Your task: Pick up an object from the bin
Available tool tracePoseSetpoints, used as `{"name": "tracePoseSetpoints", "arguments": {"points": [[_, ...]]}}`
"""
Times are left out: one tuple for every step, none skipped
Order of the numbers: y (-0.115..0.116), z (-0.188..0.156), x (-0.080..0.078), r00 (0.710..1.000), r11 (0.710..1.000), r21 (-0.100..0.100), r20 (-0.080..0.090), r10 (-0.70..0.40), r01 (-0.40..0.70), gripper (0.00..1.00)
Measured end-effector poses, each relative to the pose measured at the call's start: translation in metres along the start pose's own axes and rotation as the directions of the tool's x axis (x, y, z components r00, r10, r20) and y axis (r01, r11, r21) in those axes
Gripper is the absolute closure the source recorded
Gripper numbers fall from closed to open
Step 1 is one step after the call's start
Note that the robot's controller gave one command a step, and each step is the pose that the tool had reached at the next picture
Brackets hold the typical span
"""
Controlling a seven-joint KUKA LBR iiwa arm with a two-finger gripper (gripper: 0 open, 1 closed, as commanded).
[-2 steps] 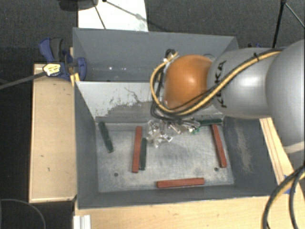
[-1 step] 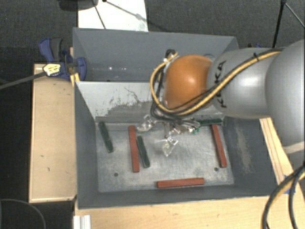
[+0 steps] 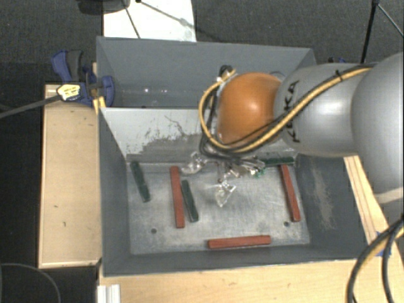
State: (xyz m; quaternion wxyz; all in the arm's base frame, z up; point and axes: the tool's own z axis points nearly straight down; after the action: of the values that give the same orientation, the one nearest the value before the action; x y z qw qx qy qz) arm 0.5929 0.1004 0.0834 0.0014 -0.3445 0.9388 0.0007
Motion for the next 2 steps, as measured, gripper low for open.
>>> {"name": "tracePoseSetpoints", "arguments": {"points": [[0.046, 0.006, 0.006, 0.981, 0.981, 0.006, 0.001, -0.193, 0.193, 0.00], [0.046, 0.010, -0.031, 0.930, 0.931, 0.001, 0.003, -0.366, 0.366, 1.00]]}}
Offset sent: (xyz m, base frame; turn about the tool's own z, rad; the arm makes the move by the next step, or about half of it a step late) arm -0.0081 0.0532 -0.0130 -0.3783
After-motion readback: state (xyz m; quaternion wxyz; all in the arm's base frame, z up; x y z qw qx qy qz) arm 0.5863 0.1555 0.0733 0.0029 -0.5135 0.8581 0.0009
